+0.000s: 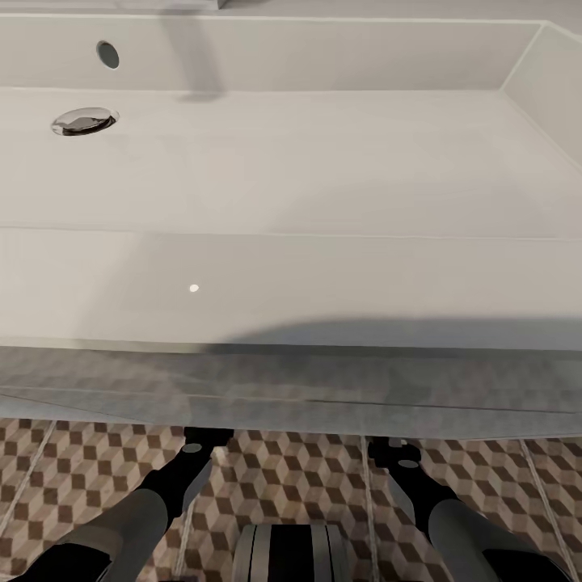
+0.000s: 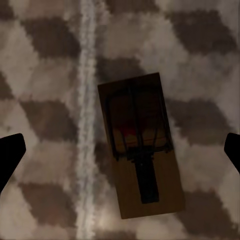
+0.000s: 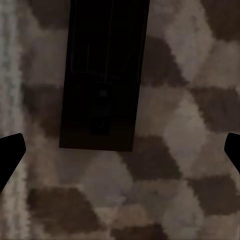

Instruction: Take the four mousetraps from the cabinet in the bathroom and place them on the bathroom floor. Make sure all four end up on the same floor surface, and ensure that at least two of them are either under or directly next to the same bathroom sink.

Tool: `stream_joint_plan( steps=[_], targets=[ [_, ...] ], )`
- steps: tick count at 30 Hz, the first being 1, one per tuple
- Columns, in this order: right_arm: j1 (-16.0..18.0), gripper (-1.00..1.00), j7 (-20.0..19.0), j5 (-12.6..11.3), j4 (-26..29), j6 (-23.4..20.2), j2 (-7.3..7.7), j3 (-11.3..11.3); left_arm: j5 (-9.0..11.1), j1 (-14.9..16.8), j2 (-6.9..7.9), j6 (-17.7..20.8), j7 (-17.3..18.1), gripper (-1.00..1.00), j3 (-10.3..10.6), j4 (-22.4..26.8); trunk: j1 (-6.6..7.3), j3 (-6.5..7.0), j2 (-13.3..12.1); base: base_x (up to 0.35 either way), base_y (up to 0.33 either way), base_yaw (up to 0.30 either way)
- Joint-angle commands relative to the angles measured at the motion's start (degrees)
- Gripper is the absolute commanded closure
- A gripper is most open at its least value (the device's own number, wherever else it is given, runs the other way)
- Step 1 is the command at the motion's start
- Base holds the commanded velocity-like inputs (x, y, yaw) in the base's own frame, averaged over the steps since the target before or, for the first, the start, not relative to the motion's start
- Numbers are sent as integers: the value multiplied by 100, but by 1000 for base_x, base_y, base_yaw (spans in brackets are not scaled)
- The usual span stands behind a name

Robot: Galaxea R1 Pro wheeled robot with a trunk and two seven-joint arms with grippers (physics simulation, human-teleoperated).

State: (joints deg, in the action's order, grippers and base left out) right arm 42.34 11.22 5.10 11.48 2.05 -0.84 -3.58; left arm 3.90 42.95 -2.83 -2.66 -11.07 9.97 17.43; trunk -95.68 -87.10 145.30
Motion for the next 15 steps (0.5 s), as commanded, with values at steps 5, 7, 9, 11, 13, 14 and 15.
stream_joint_plan(
  steps=[5,7,9,11,13,14,15],
  targets=[
    [3,-100,11,53,-6,21,-9,-38,35,3,8,-41,-29,-100,58,-4,1,-3,1,0,0,0],
    [3,-100,12,53,-6,22,-10,-38,37,3,9,-36,-25,-100,56,-3,1,-3,1,0,0,0],
    [3,-100,12,53,-6,22,-11,-38,39,3,8,-32,-24,-100,53,-3,1,-3,1,0,0,0],
    [3,-100,10,53,-6,23,-8,-38,44,4,6,-21,-28,-100,43,-3,1,-3,1,-23,0,0],
    [3,-100,11,53,-6,23,-7,-38,51,4,4,-12,-34,-100,34,-1,1,-3,1,-110,0,0],
    [3,-100,9,53,-6,23,-6,-38,56,4,4,-9,-36,-100,30,1,1,-3,1,-178,0,0],
    [3,-100,10,53,-6,23,-6,-38,60,3,3,-7,-38,-100,27,2,1,-3,1,-211,0,0]
  ],
)
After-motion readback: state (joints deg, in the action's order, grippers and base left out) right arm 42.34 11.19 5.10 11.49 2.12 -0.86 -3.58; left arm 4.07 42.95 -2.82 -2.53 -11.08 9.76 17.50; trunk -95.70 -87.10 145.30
